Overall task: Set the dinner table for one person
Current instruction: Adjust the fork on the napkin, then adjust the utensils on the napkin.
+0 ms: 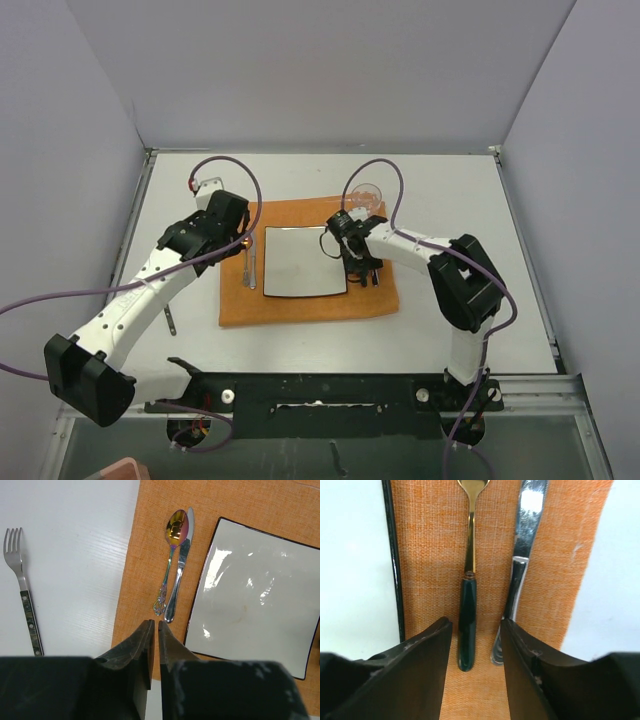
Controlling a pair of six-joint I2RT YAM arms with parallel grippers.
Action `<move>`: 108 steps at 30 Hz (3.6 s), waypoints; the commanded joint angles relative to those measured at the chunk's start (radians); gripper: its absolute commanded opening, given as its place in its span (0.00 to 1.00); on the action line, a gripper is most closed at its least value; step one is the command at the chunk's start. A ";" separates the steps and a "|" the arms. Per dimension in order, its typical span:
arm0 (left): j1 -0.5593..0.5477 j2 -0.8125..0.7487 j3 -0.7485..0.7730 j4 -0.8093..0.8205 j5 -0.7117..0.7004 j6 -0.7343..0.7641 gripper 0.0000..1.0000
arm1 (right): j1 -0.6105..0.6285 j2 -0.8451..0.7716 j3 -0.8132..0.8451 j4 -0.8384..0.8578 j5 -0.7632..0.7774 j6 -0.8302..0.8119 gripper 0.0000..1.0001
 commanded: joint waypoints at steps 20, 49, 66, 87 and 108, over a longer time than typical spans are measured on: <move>0.142 0.383 -0.024 0.097 0.251 -0.086 0.00 | 0.062 -0.507 0.131 0.070 0.175 -0.158 0.00; 0.195 0.772 0.202 -0.011 0.120 -0.197 0.00 | -0.010 -0.525 0.240 0.024 0.151 -0.244 0.00; 0.122 0.860 0.248 0.068 0.169 -0.155 0.00 | -0.051 -0.520 0.238 0.001 0.164 -0.216 0.00; 0.094 0.780 0.200 0.091 0.178 -0.140 0.00 | -0.226 -0.262 -0.046 0.067 -0.071 0.004 0.00; 0.106 0.660 0.207 0.076 0.181 -0.074 0.00 | -0.222 0.036 -0.008 0.080 -0.129 0.032 0.00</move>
